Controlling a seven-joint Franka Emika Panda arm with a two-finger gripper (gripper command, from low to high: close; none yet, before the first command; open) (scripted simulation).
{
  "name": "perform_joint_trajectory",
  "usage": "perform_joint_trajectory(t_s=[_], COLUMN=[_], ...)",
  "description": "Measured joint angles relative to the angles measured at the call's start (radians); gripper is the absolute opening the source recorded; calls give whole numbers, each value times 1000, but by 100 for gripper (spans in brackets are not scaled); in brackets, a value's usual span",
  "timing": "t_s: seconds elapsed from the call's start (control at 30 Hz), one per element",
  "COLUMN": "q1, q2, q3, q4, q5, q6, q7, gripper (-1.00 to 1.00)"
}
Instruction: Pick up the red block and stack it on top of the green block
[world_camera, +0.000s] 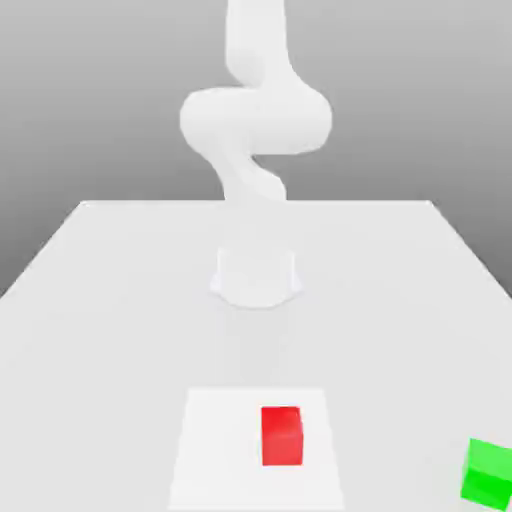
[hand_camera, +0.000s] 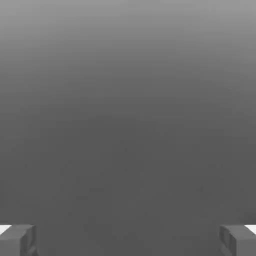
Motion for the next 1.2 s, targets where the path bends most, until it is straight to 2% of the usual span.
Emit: perform_joint_trajectory(t_s=[0.67,0.87,0.9,1.1,1.2], q1=[17,26,31,32,26], q2=[732,949,984,1002,940], q3=[48,35,29,27,36], q4=[-314,-314,-309,-306,-316], q5=[-9,-39,-44,-49,-38], q6=[379,546,576,591,539], q7=[37,61,65,69,61], gripper=[0,0,-100,-100,-100])
